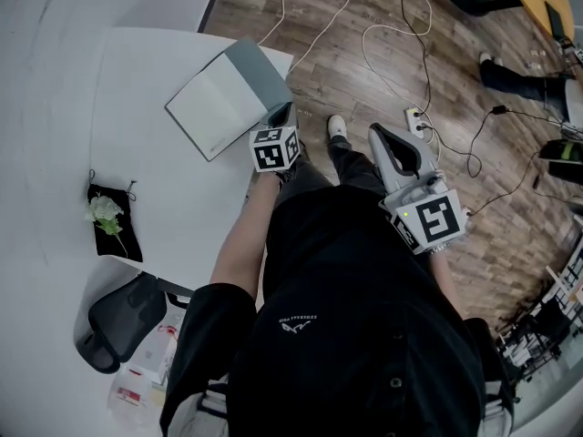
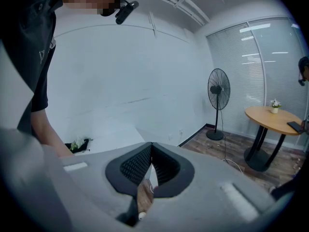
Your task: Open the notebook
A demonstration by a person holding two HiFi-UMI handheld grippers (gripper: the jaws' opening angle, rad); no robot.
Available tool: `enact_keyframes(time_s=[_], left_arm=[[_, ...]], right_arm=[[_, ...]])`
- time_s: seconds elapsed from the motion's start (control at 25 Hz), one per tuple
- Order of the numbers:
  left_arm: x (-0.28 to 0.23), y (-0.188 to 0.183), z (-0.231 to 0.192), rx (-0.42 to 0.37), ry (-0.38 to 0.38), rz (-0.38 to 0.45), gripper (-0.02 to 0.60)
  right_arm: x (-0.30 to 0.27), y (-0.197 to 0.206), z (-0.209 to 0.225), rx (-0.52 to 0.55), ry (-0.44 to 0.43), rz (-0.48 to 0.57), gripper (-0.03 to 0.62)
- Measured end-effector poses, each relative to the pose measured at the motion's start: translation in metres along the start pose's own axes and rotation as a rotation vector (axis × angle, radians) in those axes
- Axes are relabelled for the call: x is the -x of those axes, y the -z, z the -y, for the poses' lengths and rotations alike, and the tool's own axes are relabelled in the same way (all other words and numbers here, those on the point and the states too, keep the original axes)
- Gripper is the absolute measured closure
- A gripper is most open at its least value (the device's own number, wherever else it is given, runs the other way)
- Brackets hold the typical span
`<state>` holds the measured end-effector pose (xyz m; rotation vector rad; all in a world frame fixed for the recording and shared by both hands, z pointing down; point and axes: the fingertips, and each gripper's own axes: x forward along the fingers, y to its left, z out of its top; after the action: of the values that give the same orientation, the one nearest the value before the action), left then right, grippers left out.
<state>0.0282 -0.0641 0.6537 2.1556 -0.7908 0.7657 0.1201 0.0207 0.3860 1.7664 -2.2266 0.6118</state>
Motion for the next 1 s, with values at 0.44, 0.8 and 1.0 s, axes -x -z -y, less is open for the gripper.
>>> enact_keyframes(time_s=[0.44, 0.8, 1.0], left_arm=[[0.047, -0.024, 0.026, -0.097, 0.013, 0.126, 0.577], [0.107, -0.032, 0.059, -0.226, -0.032, 0.237, 0.577], [0.141, -0.042, 0.07, -0.164, -0.074, 0.328, 0.577]], right_arm=[[-0.011, 0.008, -0.013, 0.024, -0.123, -0.014, 0.588], [-0.021, 0.016, -0.03, 0.053, -0.254, -0.026, 0.588], [-0.025, 0.027, -0.033, 0.065, -0.316, -0.059, 0.588]])
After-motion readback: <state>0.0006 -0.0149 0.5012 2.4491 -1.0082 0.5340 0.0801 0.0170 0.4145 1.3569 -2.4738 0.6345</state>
